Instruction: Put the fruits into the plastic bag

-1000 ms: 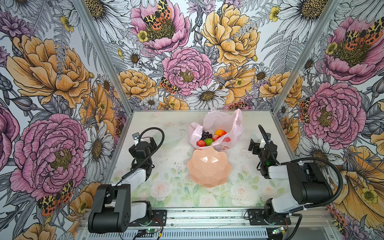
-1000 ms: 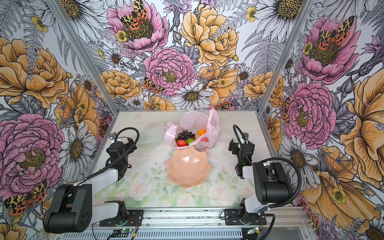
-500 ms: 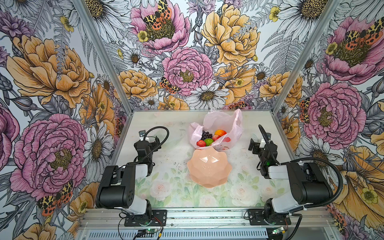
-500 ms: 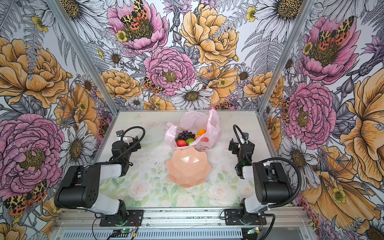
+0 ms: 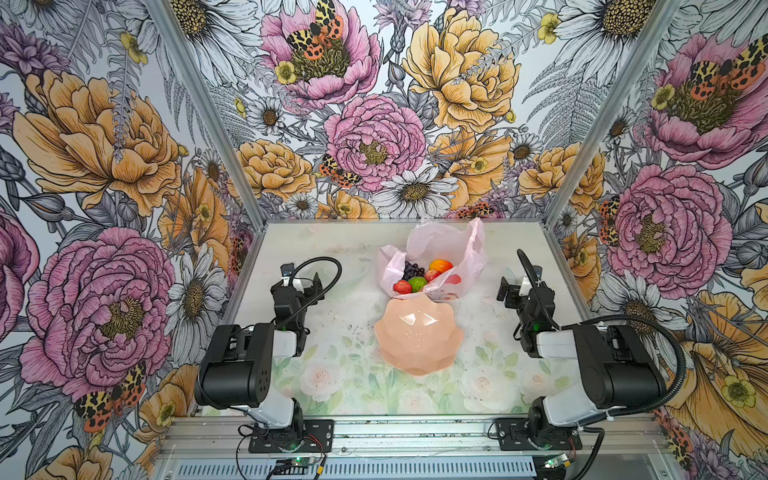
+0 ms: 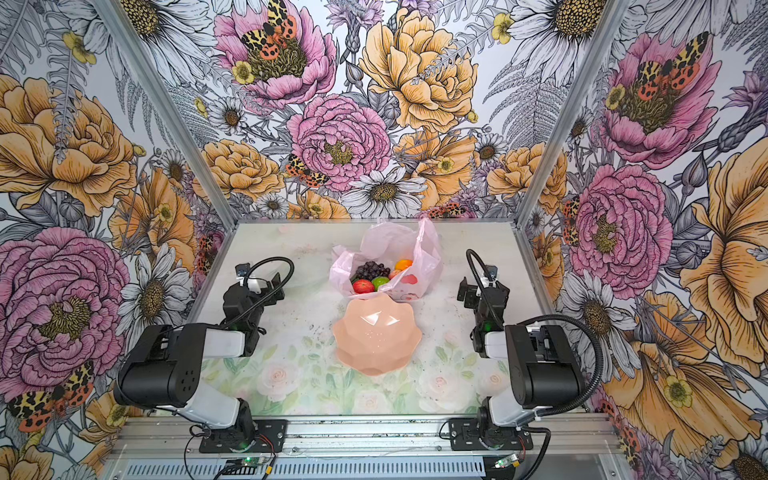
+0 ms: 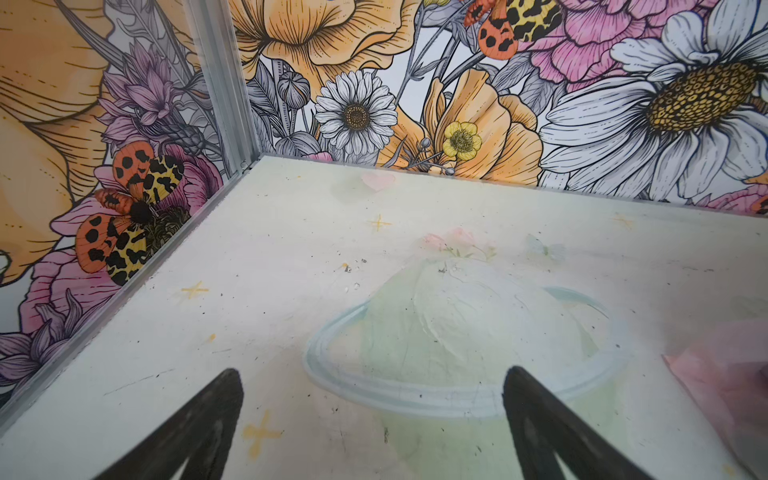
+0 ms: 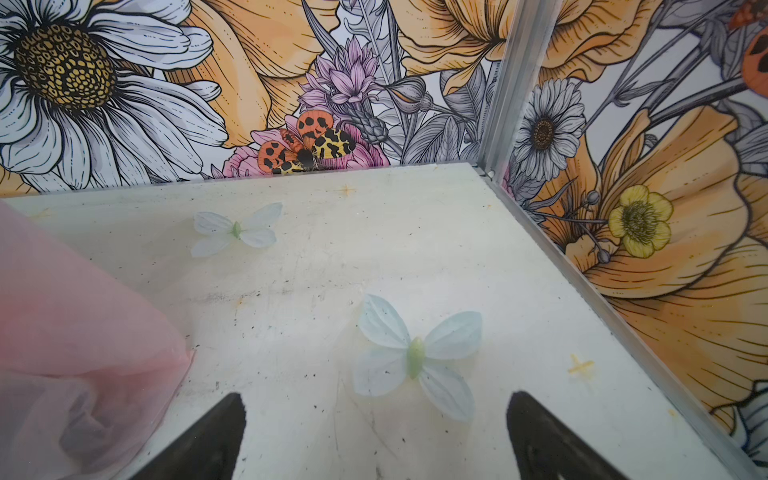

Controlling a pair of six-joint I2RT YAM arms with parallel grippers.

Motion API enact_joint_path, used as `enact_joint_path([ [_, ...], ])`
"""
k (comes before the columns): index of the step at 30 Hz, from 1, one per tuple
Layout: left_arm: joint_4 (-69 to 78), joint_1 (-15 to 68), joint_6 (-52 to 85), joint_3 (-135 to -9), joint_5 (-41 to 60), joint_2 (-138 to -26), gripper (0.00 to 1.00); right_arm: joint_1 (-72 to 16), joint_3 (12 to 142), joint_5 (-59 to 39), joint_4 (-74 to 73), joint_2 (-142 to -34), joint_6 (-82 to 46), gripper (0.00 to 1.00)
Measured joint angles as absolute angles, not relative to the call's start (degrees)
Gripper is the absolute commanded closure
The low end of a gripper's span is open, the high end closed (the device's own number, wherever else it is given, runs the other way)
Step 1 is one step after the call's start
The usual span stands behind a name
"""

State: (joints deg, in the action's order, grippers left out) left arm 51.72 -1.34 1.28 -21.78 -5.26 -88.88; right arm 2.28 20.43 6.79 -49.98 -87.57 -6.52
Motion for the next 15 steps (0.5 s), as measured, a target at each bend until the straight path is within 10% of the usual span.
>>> enact_joint_path([
  [15, 52.1, -1.3, 1.1, -21.8, -5.3, -88.9, 0.01, 1.0, 21.5, 7.2, -49.0, -87.6, -5.9, 0.01],
])
